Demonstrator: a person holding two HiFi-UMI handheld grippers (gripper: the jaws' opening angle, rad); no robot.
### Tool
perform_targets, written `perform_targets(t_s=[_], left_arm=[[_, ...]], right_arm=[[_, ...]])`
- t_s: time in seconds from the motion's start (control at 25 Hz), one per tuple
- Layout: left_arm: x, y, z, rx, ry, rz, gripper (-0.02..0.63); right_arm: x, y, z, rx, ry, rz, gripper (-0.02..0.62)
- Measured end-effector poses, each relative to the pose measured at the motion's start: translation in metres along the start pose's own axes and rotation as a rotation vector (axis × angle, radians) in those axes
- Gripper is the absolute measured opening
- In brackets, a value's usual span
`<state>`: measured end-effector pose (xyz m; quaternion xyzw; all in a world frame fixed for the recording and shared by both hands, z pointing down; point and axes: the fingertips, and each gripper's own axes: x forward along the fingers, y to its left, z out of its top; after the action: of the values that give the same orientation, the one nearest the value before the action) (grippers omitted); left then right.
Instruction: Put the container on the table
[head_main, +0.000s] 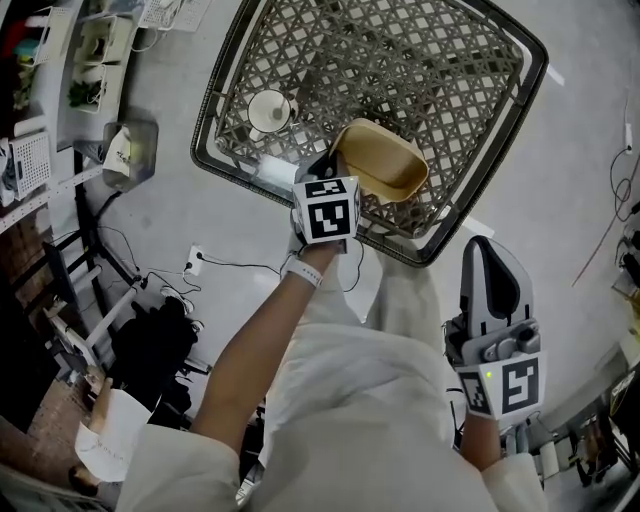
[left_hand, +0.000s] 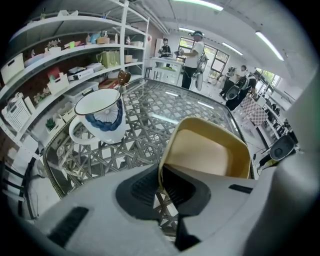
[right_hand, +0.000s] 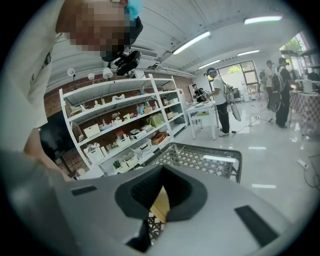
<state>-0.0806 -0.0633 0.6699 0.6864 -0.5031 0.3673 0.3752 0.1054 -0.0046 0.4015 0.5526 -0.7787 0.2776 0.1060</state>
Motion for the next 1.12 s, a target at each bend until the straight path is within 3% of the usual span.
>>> perform_targets(t_s=[0.24,0.36,0.56,0.84,1.12], left_arm=[[0.005,0.001,-0.004,0.028,0.037,-0.028,0.043],[-0.002,-0.001,-0.003,0.065,0.046,-0.049,0.141],[-0.021,-0.003,-0.002,0.133,0.012,-0.082,0.198],[-0.085,-0.013,0.019,0.168,-0.105,-0.094,0.196],[-0.170,-0.033,0.067,0.251,-0.317,-0.066,0.053]], right_arm=[[-0.002,0.001,0.002,-0.002,-0.008,0.005,0.017],[-0.004,0.003,0.006,-0.004,-0.020,0.008,0.017],[-0.008,0.007,0.018,-0.019,-0.047,0.021,0.017],[-0.017,0.009,0.043,-0.055,-0.096,0.034,0.017],[-0.022,0.016,0.072,-0.098,-0.171,0.057,0.017]])
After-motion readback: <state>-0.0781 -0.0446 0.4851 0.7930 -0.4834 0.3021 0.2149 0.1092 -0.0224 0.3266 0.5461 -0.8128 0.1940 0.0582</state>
